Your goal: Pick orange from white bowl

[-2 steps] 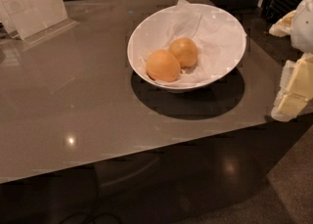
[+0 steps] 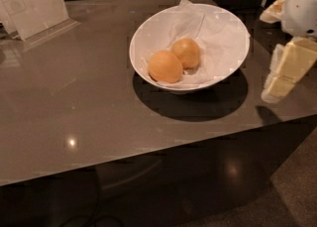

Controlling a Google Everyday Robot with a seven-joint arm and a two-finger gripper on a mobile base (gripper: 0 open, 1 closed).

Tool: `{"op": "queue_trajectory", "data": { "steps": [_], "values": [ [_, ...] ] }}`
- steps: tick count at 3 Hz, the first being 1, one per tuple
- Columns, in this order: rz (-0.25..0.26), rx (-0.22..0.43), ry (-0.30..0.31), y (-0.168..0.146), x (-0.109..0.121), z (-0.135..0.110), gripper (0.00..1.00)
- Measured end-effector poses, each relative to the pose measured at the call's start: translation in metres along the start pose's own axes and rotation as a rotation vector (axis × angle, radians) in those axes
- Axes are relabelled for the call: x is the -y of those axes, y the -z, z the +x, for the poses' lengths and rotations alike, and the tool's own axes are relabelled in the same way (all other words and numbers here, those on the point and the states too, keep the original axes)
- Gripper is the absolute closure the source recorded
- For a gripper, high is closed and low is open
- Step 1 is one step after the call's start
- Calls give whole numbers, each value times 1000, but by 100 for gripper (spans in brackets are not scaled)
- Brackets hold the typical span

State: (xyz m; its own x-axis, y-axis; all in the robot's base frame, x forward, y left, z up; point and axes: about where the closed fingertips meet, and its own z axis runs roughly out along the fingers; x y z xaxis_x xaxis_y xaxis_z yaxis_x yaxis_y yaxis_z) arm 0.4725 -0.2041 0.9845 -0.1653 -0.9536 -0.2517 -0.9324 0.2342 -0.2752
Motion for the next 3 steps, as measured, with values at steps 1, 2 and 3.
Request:
{"op": "queue_trajectory", "data": {
  "steps": [1,2,3],
  "values": [
    [-22,69,60,-17,33,-28,0],
    [-78,122,97,-44,61,-53,0],
    [-67,129,95,-45,65,-56,0]
  ]
}}
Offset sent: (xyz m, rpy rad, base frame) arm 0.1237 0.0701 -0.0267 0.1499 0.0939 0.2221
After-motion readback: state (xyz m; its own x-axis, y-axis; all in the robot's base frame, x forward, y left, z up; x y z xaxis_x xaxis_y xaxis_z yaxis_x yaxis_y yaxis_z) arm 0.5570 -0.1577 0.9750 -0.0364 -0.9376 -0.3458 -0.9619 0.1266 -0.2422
